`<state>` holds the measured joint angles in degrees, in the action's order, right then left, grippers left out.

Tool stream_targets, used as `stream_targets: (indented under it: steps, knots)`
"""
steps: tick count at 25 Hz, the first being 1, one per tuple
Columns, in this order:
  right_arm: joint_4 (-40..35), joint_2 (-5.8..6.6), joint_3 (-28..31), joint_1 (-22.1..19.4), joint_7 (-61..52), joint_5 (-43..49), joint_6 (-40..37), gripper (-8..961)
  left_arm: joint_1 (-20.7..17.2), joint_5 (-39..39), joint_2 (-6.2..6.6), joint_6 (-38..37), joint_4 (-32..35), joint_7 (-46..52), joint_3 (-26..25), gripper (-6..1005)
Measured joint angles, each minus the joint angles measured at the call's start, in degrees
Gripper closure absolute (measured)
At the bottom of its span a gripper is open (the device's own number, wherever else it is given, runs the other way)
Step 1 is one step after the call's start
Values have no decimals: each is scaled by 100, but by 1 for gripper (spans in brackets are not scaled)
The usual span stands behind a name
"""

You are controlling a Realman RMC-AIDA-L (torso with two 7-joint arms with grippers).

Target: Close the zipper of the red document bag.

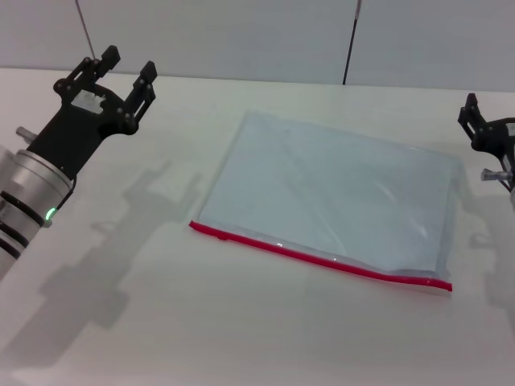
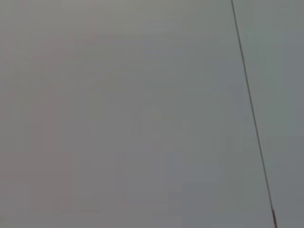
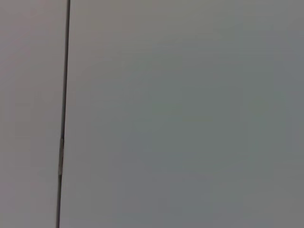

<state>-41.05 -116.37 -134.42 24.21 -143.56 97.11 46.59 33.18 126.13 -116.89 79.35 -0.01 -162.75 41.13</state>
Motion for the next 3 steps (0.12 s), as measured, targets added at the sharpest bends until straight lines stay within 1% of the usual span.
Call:
stream_targets:
  steps: [3]
  knots:
    - [8,0,-8,6,-1,-2,-2,77,15,0,0,-43,0,4,0,426]
